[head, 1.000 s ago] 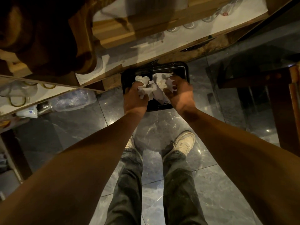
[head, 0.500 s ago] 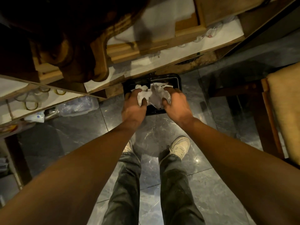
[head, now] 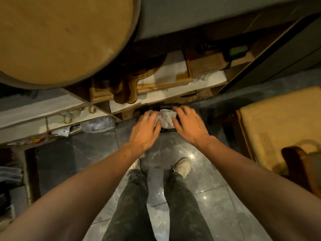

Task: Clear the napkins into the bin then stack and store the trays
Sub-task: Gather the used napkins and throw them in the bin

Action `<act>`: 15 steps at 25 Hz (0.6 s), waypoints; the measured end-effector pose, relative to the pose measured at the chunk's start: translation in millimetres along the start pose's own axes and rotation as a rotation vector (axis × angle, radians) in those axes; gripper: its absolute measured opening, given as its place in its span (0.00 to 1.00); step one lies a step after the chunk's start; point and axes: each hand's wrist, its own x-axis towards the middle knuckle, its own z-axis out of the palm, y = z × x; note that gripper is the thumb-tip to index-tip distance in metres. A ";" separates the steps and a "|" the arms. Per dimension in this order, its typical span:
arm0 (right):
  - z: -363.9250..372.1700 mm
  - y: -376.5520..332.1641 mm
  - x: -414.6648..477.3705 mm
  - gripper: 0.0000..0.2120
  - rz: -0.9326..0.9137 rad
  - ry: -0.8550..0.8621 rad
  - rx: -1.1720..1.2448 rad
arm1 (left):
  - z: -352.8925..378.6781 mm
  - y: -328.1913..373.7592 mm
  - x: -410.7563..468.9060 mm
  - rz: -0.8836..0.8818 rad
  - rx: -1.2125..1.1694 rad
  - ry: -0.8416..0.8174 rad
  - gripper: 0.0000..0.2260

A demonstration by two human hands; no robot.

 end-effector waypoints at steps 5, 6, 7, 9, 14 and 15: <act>-74.5 -31.0 -43.9 0.23 -0.090 0.082 -0.100 | -68.0 48.8 -46.5 0.048 0.021 0.085 0.18; -88.7 -38.8 -50.8 0.23 -0.117 0.096 -0.117 | -83.9 58.6 -53.4 0.053 0.019 0.104 0.18; -104.6 -47.8 -56.9 0.23 -0.145 0.110 -0.135 | -101.2 68.9 -60.4 0.070 0.026 0.134 0.18; -132.4 -65.8 -65.7 0.23 -0.195 0.145 -0.152 | -133.2 84.8 -75.0 0.117 0.037 0.218 0.18; -189.3 -123.0 -61.6 0.24 -0.318 0.281 -0.107 | -204.5 103.2 -97.5 0.198 -0.018 0.437 0.17; -197.2 -135.9 -57.5 0.25 -0.329 0.299 -0.097 | -217.6 102.0 -98.9 0.196 -0.015 0.488 0.17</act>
